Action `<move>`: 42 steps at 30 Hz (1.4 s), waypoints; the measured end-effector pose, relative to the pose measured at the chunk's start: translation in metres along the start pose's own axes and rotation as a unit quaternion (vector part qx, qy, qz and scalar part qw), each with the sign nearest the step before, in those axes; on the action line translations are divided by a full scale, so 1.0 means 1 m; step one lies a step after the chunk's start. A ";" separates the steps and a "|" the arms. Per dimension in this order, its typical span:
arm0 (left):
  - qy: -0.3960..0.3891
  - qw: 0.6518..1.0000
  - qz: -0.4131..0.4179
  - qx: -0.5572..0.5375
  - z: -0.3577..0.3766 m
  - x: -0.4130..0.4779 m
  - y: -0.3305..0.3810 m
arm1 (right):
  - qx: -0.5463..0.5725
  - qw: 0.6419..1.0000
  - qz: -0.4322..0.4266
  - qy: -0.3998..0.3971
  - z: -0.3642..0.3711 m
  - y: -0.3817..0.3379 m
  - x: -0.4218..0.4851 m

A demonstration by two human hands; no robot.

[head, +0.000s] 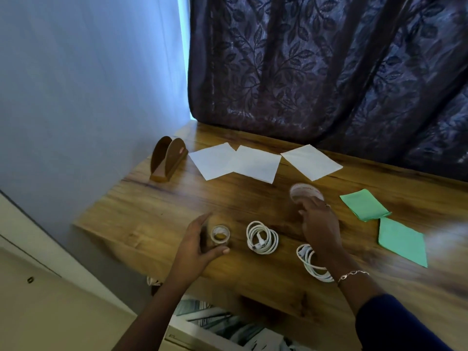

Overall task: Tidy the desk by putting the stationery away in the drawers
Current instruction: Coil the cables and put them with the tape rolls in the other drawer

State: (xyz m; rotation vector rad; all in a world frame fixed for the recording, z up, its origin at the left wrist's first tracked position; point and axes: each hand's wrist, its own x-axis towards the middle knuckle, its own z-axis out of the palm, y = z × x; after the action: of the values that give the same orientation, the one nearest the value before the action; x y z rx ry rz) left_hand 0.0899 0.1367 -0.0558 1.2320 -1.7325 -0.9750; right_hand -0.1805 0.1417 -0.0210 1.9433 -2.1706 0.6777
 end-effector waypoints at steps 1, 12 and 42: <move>0.003 1.000 -0.005 0.000 -0.002 -0.001 -0.002 | 0.011 1.000 -0.022 0.017 -0.003 -0.009 0.003; 0.155 0.985 -0.061 -0.045 -0.038 -0.013 -0.019 | 0.180 0.927 -0.324 -0.048 0.025 -0.180 0.014; 0.076 0.994 0.024 0.073 -0.040 -0.001 -0.049 | 0.031 0.996 0.083 -0.015 -0.012 -0.014 -0.022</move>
State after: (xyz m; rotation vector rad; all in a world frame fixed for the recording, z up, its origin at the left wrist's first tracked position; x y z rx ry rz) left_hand 0.1444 0.1206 -0.0842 1.3160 -1.7287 -0.7161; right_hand -0.1657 0.1654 -0.0160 1.8277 -2.3764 0.7557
